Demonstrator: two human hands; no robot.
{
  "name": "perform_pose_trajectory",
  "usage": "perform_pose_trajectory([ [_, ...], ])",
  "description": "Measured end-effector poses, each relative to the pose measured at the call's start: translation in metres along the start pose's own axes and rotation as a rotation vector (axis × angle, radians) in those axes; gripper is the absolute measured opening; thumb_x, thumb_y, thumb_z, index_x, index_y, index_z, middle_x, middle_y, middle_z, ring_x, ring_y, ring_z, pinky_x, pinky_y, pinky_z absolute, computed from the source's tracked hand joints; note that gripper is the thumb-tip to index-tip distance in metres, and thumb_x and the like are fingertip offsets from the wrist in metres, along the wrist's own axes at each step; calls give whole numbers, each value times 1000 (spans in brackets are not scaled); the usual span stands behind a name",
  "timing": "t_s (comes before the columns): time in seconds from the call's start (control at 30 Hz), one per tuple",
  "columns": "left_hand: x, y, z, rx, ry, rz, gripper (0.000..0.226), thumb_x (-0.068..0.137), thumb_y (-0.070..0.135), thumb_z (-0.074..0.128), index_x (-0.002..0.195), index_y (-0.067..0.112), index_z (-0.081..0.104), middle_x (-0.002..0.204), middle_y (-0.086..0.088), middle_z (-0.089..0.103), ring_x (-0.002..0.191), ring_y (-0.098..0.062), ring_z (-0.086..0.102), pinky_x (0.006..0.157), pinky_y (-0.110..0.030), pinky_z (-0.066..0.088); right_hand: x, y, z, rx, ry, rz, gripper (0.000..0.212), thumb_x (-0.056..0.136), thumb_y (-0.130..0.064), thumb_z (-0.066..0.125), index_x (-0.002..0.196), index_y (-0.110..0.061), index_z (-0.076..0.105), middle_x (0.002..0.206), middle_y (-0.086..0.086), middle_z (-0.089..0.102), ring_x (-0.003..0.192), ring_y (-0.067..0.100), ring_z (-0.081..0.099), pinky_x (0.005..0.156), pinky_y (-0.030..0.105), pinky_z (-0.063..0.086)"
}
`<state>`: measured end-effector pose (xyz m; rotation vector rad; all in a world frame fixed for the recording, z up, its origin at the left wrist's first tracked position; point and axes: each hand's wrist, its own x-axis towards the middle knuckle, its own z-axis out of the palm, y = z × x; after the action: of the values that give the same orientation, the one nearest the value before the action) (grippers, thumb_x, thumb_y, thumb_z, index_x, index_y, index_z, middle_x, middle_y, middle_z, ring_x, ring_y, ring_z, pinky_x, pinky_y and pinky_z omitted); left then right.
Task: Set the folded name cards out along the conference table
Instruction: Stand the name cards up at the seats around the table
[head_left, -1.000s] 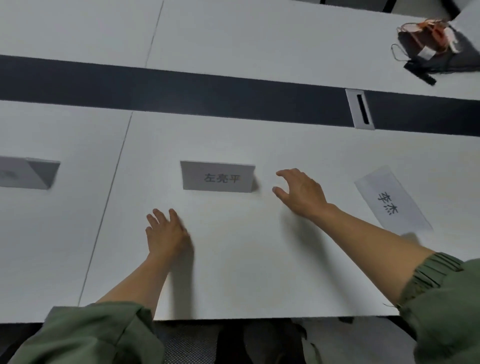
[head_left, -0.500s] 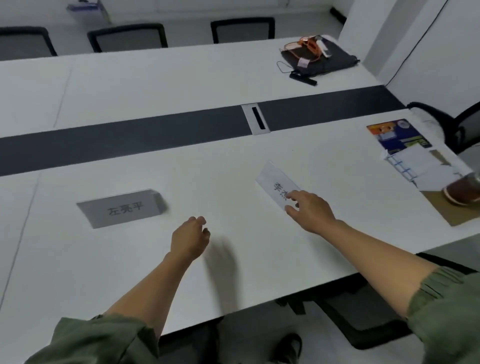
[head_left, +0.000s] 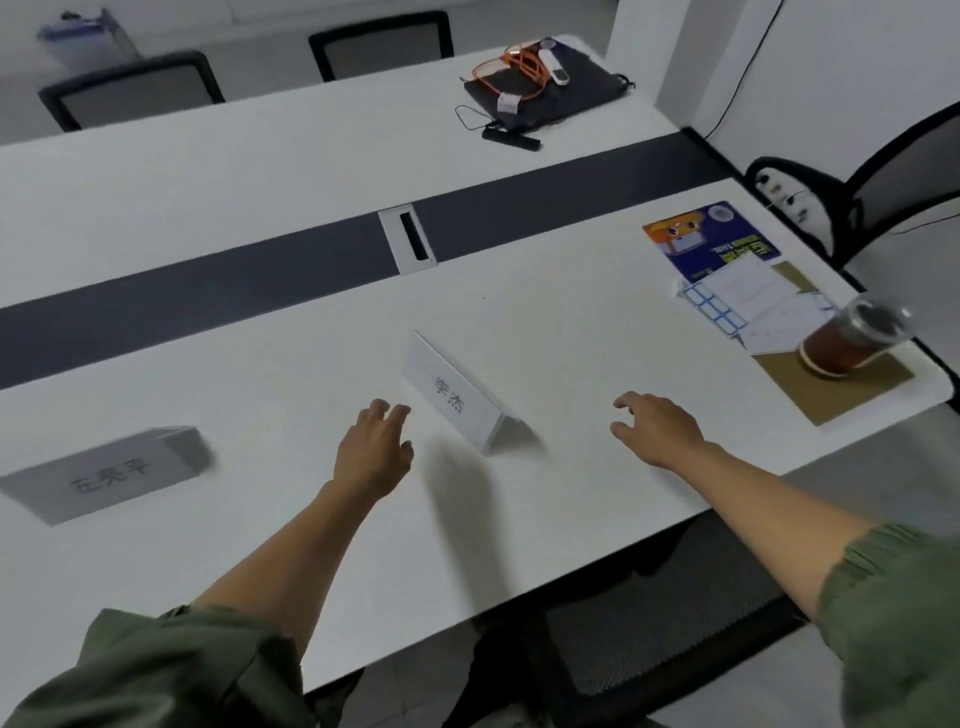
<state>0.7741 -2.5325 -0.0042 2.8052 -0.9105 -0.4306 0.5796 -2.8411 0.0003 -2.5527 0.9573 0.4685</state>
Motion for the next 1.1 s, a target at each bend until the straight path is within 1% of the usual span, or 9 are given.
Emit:
perform_pose_trajectory([
  [0.1, 38, 12, -8, 78, 9, 81, 62, 89, 21, 60, 145, 18, 35, 150, -15, 31, 132, -34, 36, 97, -42, 42, 17, 16, 2, -4, -24, 45, 45, 98, -37, 51, 140, -21, 46, 136, 7, 54, 121, 26, 53, 93, 36, 46],
  [0.27, 101, 30, -8, 241, -52, 229, 75, 87, 14, 60, 151, 26, 23, 160, -14, 11, 147, -33, 10, 115, -42, 23, 56, 38, -4, -37, -30, 96, 45, 98, -38, 50, 140, -21, 45, 135, 8, 53, 119, 27, 54, 91, 35, 45],
  [0.4, 124, 34, -2, 368, -133, 296, 67, 91, 37, 61, 149, 30, 29, 161, -10, 11, 149, -32, 0, 120, -47, 9, 80, 47, 0, -52, -43, 101, 46, 97, -39, 50, 139, -21, 46, 135, 10, 52, 121, 30, 52, 94, 37, 45],
  [0.5, 134, 41, 2, 394, -125, 310, 60, 90, 53, 55, 144, 30, 40, 157, -7, 26, 149, -31, 5, 120, -50, 4, 101, 54, 3, -72, -43, 68, 48, 96, -39, 51, 140, -20, 45, 137, 10, 50, 124, 30, 47, 96, 39, 45],
  [0.63, 133, 57, 8, 359, -92, 254, 59, 89, 58, 52, 140, 28, 46, 148, -8, 41, 145, -28, 21, 120, -47, 2, 136, 66, 3, -115, -3, -16, 51, 96, -37, 51, 143, -18, 44, 147, 10, 41, 132, 31, 39, 102, 41, 42],
  [0.7, 128, 67, 16, 325, -65, 203, 58, 88, 60, 52, 135, 25, 51, 139, -9, 48, 137, -27, 34, 120, -46, 5, 152, 71, 6, -151, 1, -52, 55, 96, -40, 50, 146, -20, 39, 156, 11, 30, 140, 31, 30, 109, 42, 35],
  [0.8, 124, 87, 31, 234, 0, 126, 54, 86, 56, 57, 125, 18, 59, 119, -12, 56, 116, -32, 49, 117, -44, 18, 166, 80, 12, -191, 30, -104, 61, 97, -46, 46, 151, -22, 29, 162, 10, 16, 148, 29, 13, 116, 44, 23],
  [0.93, 127, 115, 49, 220, 76, 48, 51, 88, 56, 53, 116, 14, 59, 106, -10, 58, 101, -32, 52, 100, -42, 33, 167, 97, 26, -217, 108, -188, 64, 99, -52, 35, 155, -25, 19, 164, 8, 10, 151, 28, 5, 119, 44, 16],
  [1.1, 140, 140, 60, 228, 112, -26, 53, 89, 60, 42, 109, 13, 56, 102, -7, 59, 95, -31, 52, 89, -43, 35, 167, 115, 39, -236, 204, -258, 65, 98, -57, 23, 154, -25, 25, 162, 11, 18, 150, 29, 13, 119, 45, 19],
])
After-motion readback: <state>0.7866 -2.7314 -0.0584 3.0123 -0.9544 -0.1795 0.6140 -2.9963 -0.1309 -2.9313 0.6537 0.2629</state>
